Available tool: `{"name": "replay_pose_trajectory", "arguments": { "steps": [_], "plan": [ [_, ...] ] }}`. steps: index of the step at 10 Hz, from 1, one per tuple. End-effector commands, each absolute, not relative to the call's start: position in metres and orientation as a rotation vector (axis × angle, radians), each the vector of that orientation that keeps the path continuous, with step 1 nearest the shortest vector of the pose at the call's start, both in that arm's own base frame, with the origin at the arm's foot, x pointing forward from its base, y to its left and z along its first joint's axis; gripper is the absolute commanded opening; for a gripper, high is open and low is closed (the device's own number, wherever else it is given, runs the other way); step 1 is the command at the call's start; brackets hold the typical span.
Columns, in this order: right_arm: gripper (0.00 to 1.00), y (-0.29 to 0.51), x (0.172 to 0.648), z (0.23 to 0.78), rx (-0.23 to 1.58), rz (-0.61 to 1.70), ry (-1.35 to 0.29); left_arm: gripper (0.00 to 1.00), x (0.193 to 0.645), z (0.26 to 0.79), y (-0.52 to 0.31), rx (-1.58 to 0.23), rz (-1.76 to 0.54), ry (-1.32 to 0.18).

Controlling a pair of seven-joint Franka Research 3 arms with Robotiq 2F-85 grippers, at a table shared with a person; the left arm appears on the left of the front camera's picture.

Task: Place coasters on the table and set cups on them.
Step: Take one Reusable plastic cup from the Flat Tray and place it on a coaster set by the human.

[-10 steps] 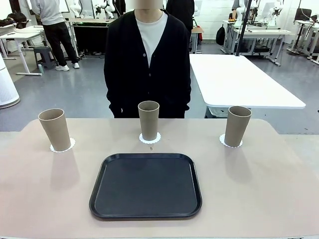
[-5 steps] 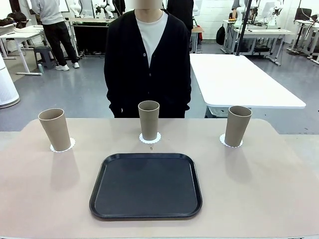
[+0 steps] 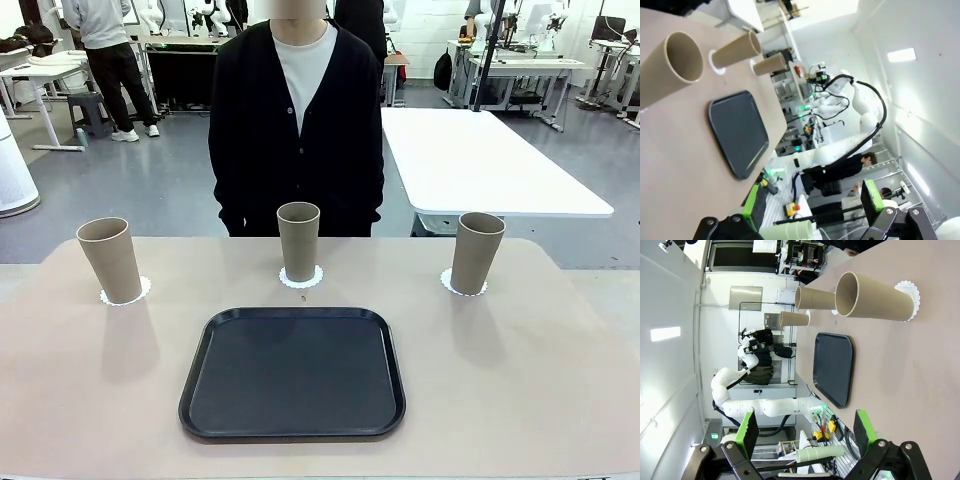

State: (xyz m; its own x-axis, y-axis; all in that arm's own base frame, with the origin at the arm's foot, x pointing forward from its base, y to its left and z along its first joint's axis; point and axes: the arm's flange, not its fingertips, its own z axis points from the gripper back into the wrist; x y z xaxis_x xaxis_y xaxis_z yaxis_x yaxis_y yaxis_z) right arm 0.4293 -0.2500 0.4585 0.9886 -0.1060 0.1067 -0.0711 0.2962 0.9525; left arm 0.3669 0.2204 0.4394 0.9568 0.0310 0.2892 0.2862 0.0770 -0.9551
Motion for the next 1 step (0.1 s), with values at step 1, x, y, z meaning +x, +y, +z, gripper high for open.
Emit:
{"name": "replay_pose_trajectory", "arguments": {
  "steps": [1],
  "plan": [
    [1.00,-0.2488,0.4300,0.4591,1.272,-0.022,-0.163,1.00,0.3662,0.4422,0.2208,-1.495,-0.178,-0.258]
  ]
}}
